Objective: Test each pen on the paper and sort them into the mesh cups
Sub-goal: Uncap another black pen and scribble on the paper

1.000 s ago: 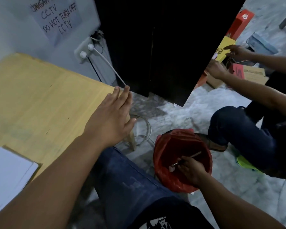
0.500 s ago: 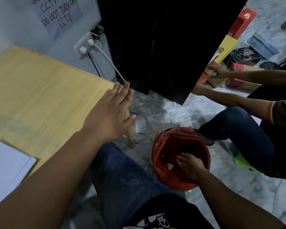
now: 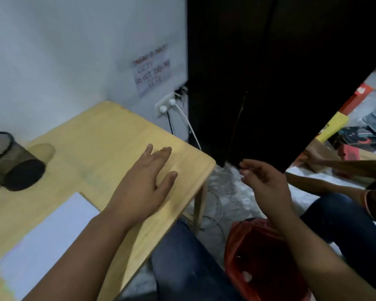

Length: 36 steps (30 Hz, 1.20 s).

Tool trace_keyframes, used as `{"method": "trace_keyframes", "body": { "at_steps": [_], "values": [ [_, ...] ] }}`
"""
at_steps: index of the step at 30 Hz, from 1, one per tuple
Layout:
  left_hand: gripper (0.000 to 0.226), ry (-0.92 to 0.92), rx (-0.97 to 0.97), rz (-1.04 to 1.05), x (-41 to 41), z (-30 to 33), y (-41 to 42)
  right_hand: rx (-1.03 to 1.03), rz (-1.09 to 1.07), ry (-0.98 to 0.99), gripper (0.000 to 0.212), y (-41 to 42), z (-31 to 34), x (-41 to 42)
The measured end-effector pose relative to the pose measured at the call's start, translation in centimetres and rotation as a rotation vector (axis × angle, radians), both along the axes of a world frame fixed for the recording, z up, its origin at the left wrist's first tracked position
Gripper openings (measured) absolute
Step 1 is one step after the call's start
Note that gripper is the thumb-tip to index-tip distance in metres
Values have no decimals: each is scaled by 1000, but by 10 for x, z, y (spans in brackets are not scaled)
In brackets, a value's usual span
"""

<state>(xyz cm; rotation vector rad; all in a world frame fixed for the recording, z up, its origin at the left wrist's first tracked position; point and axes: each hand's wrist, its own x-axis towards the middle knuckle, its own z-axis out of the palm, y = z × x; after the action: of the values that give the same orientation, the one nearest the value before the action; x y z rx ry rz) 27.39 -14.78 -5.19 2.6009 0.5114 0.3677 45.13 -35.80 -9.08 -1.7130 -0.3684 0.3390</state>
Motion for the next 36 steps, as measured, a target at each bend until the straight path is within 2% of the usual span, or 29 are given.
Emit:
{"method": "trace_keyframes", "body": {
  "at_steps": [3, 7, 10, 16, 24, 29, 33, 36],
  "values": [
    [56, -67, -1, 152, -41, 4, 15, -57, 148, -168, 27, 31, 28, -16],
    [56, -106, 29, 318, -102, 9, 27, -99, 352, -278, 26, 81, 46, -54],
    [45, -89, 17, 444, -153, 12, 33, -110, 494, -342, 26, 120, 51, -90],
    [31, 12, 78, 673, -264, 15, 50, -104, 839, -373, 24, 178, 51, -183],
    [34, 235, -15, 913, -375, 26, 74, -208, 1258, -432, 18, 217, 51, -308],
    [44, 322, -50, 1079, -408, 18, 86, -266, 1352, -508, 20, 236, 52, -377],
    [20, 363, -128, 1172, -419, 12, 90, -289, 1398, -542, 19, 248, 49, -413],
    [26, 333, -148, 1190, -423, 7, 92, -350, 1388, -612, 15, 248, 46, -425]
  ]
}}
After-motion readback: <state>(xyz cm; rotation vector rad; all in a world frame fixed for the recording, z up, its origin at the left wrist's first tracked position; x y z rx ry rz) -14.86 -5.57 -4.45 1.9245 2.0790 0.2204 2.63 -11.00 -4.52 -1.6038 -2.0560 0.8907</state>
